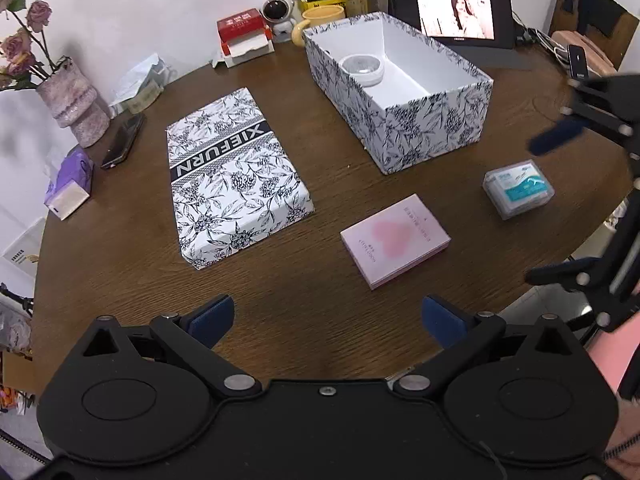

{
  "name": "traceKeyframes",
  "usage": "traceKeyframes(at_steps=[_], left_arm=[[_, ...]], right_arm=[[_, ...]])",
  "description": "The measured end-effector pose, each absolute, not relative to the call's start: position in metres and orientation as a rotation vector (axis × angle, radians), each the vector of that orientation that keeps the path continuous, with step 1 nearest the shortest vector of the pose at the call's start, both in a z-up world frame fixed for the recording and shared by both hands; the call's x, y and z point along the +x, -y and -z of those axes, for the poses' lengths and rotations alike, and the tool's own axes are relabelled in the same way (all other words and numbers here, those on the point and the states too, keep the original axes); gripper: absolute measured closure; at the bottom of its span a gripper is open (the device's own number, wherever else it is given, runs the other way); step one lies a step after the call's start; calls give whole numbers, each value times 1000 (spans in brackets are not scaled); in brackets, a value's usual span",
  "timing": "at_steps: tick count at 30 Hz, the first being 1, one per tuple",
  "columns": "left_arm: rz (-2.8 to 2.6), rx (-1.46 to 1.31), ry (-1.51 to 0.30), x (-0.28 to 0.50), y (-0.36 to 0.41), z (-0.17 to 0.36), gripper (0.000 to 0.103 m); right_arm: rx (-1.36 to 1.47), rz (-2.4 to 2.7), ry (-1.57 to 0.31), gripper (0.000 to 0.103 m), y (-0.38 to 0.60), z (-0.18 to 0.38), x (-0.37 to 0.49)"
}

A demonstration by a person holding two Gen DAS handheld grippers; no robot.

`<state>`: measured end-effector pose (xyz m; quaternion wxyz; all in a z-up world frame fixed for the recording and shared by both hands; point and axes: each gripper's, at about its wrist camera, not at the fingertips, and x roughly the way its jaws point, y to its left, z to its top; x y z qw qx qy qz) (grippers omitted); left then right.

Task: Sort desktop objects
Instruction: 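Lower the right gripper onto the pink palette box and close it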

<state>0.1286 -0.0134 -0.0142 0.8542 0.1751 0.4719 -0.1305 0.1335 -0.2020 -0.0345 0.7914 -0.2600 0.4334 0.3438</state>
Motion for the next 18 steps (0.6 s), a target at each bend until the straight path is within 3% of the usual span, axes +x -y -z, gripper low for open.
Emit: traceKeyframes(at_steps=[18], left_arm=[[337, 341, -1099, 172, -4, 55, 2]], right_arm=[[-872, -1125, -1037, 6, 130, 117, 224]])
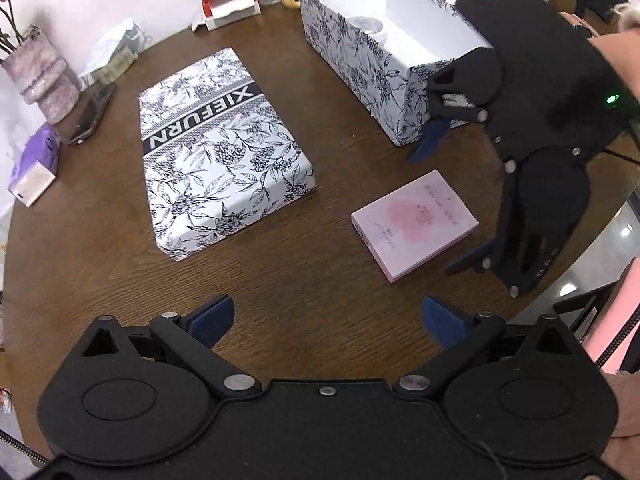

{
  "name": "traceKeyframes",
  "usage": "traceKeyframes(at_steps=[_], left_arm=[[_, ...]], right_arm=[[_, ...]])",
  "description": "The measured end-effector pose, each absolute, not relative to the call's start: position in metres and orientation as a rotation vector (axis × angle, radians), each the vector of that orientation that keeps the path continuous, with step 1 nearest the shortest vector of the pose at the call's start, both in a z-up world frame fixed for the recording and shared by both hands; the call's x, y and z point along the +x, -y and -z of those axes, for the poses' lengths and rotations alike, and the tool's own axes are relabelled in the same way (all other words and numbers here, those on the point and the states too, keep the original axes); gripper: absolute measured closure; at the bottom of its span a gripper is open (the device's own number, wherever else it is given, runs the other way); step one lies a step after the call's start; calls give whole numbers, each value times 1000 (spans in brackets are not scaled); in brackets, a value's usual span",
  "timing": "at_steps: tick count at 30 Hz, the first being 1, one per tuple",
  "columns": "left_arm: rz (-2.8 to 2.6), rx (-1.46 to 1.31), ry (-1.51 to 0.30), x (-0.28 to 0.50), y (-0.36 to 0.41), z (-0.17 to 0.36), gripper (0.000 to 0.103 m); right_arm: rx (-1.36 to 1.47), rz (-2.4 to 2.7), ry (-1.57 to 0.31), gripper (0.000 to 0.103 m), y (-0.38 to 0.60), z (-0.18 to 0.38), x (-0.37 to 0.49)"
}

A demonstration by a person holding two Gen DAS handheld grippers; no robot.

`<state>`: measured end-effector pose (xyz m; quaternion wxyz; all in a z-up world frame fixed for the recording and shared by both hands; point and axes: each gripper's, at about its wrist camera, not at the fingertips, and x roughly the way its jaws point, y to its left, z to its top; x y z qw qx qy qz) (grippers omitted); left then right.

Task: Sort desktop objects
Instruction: 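Lower the right gripper onto the pink palette box and close it, then carry the pink palette box with the right gripper into the open floral box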

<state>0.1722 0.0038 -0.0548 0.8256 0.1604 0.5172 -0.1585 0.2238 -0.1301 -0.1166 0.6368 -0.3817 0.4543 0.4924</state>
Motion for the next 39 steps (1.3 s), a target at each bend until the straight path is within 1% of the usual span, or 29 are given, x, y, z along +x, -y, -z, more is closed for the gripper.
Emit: traceKeyframes(at_steps=[4, 8, 11, 16, 18, 21, 30, 39], left_arm=[[348, 325, -1131, 181, -5, 64, 2], [355, 314, -1162, 186, -7, 71, 2], [360, 314, -1177, 189, -7, 74, 2], [361, 301, -1186, 195, -7, 75, 2], [361, 300, -1184, 196, -6, 75, 2], [361, 299, -1186, 198, -5, 74, 2], [328, 296, -1192, 196, -3, 69, 2], [337, 297, -1151, 190, 1, 32, 2]], right_arm=[[-921, -1182, -1054, 9, 122, 128, 231], [-944, -1220, -1070, 15, 120, 135, 238], [-961, -1253, -1072, 15, 120, 135, 241], [-1019, -1296, -1057, 24, 123, 132, 241], [-1036, -1317, -1044, 29, 125, 131, 239], [-1055, -1329, -1044, 32, 130, 127, 236], [-1086, -1353, -1010, 34, 124, 121, 235], [-991, -1293, -948, 34, 135, 68, 246]])
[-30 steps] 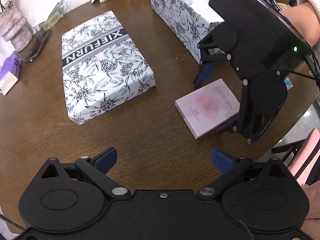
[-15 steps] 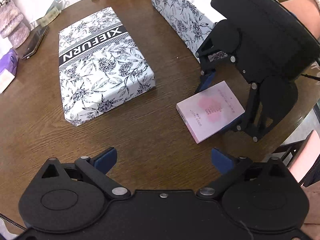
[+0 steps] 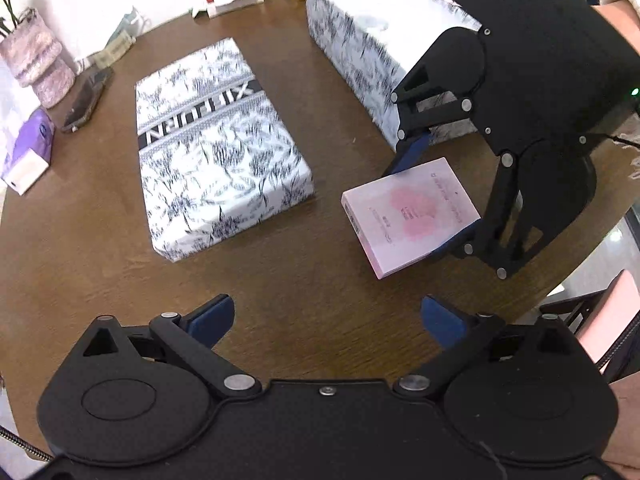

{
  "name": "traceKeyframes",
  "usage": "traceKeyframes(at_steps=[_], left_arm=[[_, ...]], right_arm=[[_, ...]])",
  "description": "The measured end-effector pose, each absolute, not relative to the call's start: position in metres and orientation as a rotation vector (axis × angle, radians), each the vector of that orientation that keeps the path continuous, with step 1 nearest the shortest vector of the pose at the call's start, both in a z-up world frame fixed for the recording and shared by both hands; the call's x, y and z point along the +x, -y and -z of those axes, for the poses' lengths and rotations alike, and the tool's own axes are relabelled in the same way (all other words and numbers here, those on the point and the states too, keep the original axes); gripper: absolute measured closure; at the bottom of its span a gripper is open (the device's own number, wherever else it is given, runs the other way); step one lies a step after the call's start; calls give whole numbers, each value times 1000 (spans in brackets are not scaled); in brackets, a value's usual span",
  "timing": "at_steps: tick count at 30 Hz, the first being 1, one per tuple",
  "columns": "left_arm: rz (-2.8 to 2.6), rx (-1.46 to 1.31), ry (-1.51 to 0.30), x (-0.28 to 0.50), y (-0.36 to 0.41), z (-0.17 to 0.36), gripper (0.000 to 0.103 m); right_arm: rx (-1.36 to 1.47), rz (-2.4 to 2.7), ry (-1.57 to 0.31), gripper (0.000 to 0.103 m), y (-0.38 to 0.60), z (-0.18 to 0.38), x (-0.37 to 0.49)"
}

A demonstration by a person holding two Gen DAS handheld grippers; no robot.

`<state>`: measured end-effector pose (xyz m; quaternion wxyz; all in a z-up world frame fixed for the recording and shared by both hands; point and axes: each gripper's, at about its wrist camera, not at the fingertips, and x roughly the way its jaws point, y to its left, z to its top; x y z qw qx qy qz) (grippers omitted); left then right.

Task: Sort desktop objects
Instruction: 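Carry the pink palette box with the right gripper into the open floral box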

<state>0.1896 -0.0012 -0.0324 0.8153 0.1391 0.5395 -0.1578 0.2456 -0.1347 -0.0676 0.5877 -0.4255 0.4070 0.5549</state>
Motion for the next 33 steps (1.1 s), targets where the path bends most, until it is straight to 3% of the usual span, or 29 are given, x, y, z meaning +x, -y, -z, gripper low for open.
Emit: traceKeyframes(at_steps=[11, 21, 33], left_arm=[[433, 312, -1053, 194, 22, -44, 2], [486, 333, -1072, 224, 46, -65, 2], [581, 366, -1103, 270, 58, -60, 2]], right_arm=[[-886, -1084, -858, 34, 172, -3, 231], [-841, -909, -848, 34, 218, -47, 262], [-874, -894, -988, 34, 225, -19, 343]])
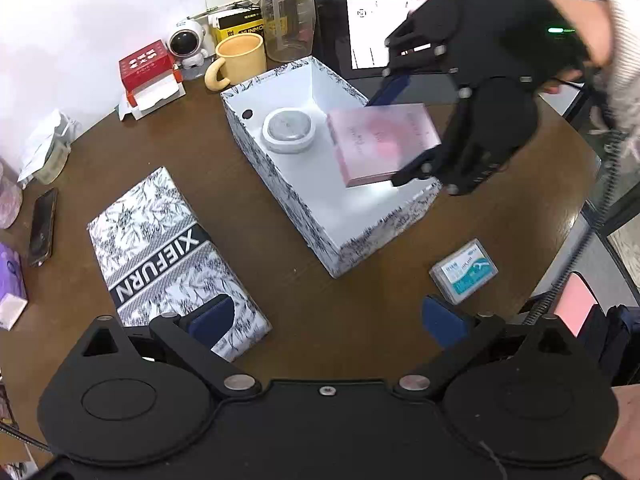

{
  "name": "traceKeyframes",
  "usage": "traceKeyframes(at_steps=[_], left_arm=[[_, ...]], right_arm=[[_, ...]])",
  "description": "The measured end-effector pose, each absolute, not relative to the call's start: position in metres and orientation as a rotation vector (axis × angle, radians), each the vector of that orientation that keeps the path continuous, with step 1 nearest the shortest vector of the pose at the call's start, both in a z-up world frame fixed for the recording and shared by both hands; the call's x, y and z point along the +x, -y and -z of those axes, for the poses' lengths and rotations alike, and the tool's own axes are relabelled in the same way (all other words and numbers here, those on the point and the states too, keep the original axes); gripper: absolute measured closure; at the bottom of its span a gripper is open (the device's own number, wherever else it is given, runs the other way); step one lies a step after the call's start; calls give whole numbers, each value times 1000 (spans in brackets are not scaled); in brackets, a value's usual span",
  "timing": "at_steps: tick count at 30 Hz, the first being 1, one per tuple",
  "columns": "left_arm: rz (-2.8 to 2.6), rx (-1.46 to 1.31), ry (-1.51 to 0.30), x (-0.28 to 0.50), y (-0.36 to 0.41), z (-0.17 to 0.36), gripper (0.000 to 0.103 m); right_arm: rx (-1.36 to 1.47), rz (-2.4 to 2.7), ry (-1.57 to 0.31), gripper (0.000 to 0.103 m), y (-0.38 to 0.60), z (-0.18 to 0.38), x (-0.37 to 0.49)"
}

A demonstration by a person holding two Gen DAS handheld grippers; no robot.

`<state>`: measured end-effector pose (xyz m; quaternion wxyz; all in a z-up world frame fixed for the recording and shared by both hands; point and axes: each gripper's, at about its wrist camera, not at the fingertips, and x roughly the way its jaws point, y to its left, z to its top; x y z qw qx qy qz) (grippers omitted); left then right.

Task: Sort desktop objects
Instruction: 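Carry the pink palette box with the right gripper into the open floral box, then open the right gripper to release the pink box beside the container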

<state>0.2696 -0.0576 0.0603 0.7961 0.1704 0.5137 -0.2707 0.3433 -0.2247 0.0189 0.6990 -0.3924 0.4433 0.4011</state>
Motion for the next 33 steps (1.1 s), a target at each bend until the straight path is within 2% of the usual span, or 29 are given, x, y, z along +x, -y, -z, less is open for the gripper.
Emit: traceKeyframes(at_steps=[17, 33], left_arm=[[656, 336, -1172, 338, 54, -27, 2], [682, 386, -1202, 370, 65, -4, 2]], right_arm=[[-1014, -992, -1145, 34, 203, 99, 431], [-1032, -1004, -1161, 34, 216, 124, 445]])
